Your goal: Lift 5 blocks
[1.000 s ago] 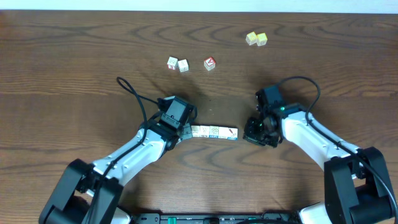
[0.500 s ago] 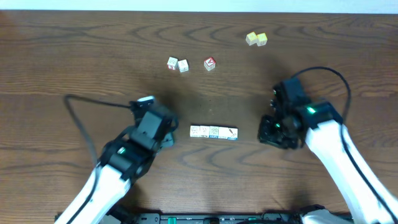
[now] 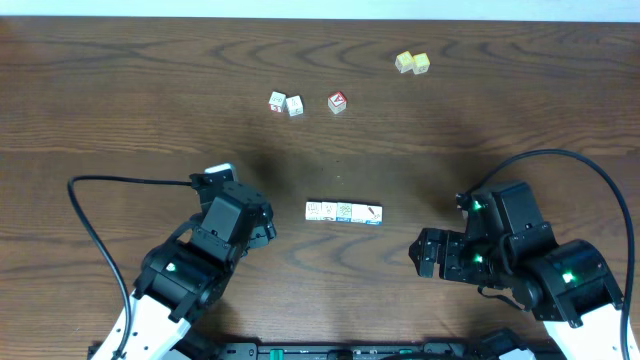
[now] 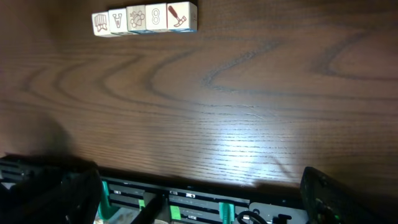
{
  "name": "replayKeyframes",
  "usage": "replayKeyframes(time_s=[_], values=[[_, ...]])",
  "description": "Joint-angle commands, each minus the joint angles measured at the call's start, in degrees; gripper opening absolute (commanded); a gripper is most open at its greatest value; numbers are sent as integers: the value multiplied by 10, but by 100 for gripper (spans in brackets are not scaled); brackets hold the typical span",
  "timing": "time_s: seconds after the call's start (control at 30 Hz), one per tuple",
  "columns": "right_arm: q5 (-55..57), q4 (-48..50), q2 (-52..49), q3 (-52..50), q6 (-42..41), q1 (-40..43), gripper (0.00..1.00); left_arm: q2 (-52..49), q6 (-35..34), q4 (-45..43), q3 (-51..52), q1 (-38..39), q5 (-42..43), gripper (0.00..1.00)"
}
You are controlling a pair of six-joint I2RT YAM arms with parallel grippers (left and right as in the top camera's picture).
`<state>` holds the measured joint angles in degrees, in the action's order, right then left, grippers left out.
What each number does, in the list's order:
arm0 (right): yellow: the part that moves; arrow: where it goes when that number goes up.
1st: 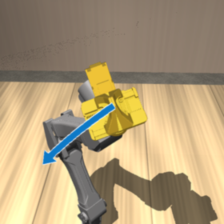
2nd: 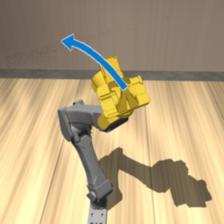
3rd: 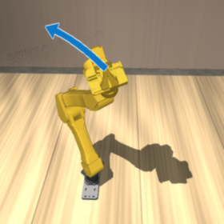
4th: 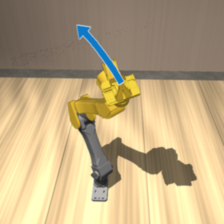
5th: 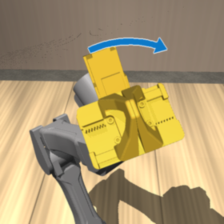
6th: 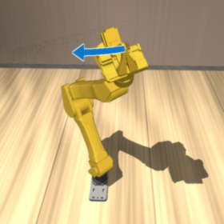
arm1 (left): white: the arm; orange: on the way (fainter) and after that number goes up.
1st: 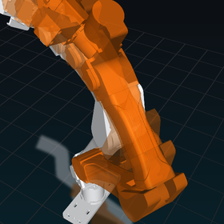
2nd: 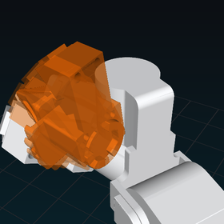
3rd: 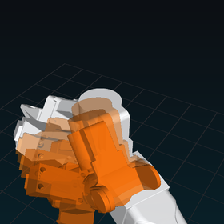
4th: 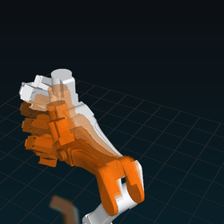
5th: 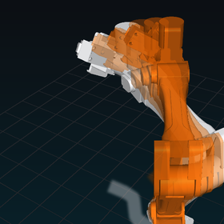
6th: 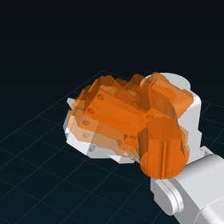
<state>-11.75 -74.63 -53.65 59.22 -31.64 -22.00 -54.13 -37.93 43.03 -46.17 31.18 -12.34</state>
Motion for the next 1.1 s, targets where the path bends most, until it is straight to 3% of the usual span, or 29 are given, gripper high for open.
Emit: replayKeyframes(time_s=[0.0,0.77,1.07], values=[[3,0,2,-3,-16,-7,99,-9,-9,-1,-9,-3,-2,74],[3,0,5,-3,-16,-3,99,-38,-9,0,-9,-3,-2,74],[3,0,122,-3,-15,119,99,-38,-9,0,-9,-3,-2,75]])
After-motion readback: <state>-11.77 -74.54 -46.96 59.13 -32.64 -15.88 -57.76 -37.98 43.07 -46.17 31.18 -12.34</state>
